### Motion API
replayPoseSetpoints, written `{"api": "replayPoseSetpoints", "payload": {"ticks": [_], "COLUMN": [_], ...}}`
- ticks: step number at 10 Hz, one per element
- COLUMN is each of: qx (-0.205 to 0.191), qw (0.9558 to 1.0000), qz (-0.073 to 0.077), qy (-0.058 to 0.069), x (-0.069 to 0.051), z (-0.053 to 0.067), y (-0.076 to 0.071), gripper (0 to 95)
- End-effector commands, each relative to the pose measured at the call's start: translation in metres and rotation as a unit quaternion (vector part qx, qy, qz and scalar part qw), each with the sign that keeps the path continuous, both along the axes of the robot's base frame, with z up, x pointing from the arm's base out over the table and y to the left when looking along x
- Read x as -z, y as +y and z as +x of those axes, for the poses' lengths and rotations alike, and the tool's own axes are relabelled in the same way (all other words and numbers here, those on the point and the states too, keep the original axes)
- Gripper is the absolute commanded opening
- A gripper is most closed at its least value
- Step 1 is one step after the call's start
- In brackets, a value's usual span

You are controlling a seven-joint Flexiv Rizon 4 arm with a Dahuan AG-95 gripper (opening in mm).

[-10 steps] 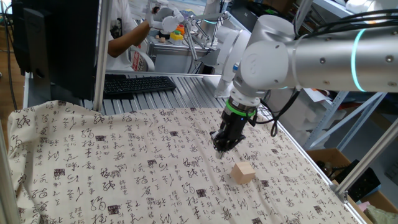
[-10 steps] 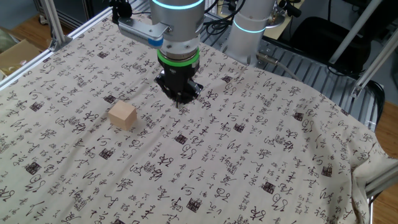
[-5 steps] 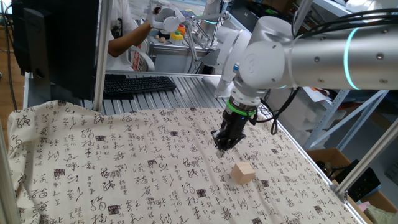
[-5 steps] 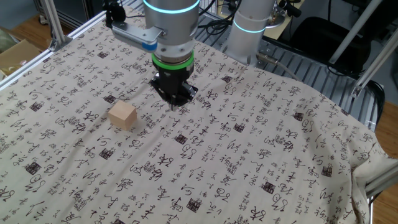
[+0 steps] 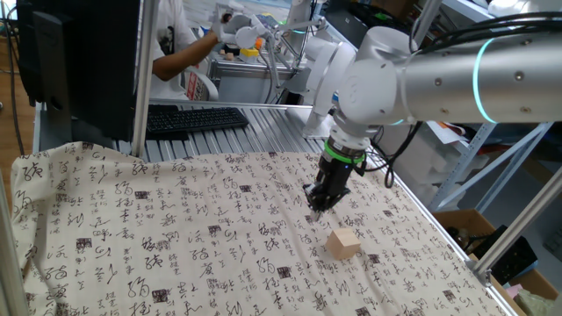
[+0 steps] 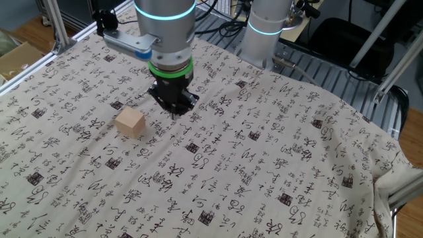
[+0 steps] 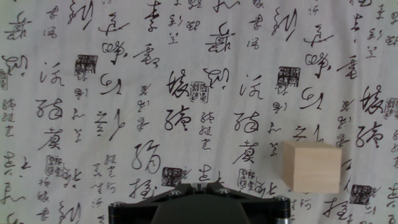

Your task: Pick up the small block on the left and move it to the right

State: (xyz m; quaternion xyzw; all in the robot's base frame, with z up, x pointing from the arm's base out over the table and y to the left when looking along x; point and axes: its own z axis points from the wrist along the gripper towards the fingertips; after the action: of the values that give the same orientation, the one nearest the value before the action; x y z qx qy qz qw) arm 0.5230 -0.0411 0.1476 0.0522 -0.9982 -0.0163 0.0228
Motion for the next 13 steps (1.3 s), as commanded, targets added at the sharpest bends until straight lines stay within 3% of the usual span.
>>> {"api": "replayPoseSetpoints", "payload": {"ticks": [1, 9, 11, 13], "qx": [-0.003, -0.021, -0.027, -0.035], "qw": [1.0, 0.9997, 0.9994, 0.9992], "qz": [-0.006, -0.012, -0.021, -0.016], "qy": [-0.001, -0.003, -0.003, -0.007], "x": [0.006, 0.02, 0.023, 0.028], "z": [0.001, 0.009, 0.01, 0.011], "y": [-0.007, -0.04, -0.049, -0.058], "gripper": [0.0, 0.0, 0.0, 0.0]}}
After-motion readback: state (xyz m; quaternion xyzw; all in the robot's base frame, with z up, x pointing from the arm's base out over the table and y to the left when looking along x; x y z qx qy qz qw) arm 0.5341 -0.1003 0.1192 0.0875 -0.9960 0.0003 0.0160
